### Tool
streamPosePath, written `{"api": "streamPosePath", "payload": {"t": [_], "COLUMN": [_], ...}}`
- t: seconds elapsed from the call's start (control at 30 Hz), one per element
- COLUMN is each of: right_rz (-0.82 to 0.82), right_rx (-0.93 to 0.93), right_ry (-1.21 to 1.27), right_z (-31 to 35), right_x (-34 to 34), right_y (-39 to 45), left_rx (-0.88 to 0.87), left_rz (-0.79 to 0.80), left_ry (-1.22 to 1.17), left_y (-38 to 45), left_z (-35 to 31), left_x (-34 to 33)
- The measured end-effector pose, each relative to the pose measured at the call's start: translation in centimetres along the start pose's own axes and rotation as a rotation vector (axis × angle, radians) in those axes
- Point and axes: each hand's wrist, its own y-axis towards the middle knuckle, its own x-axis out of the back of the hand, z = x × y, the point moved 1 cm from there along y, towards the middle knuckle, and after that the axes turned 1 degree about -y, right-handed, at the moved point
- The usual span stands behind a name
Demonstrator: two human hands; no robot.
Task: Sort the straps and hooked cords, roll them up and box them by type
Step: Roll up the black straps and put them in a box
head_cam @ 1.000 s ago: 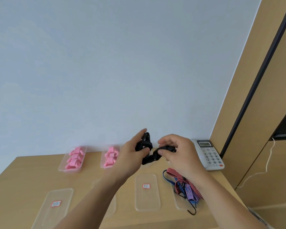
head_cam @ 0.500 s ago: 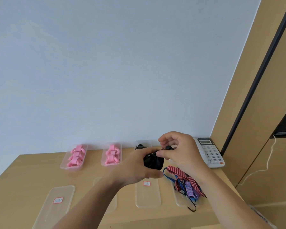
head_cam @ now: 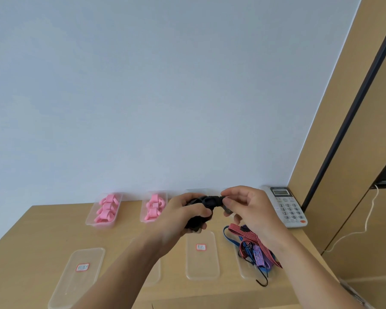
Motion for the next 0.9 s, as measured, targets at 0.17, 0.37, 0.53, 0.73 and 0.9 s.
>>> {"api": "streamPosePath", "payload": {"t": [0.17, 0.37, 0.53, 0.73, 0.9], "right_rz": [-0.03, -0.16, -0.189, -0.135, -0.086], "right_rx": [-0.026, -0.037, -0.131, -0.214, -0.2], "right_ry": [0.11, 0.229, 0.428, 0.558, 0.569], "right_z": [0.3, 0.6, 0.4, 0.3, 0.2], "right_x": [0.2, -2.2, -4.8, -6.0, -7.8], "right_y": [0.3, 0.2, 0.1, 0.1, 0.5], "left_rx": [0.003, -0.073, -0.143, -0.113, -0.052], "left_rz": [-0.088, -0.171, -0.123, 0.088, 0.065], "left_ry": [0.066, 0.14, 0.121, 0.099, 0.085], "left_y": [0.5, 0.5, 0.3, 0.0, 0.6], "left_z": [0.3, 1.6, 1.7, 2.0, 3.2], "left_x": [0.2, -1.7, -3.3, -1.8, 0.5]}}
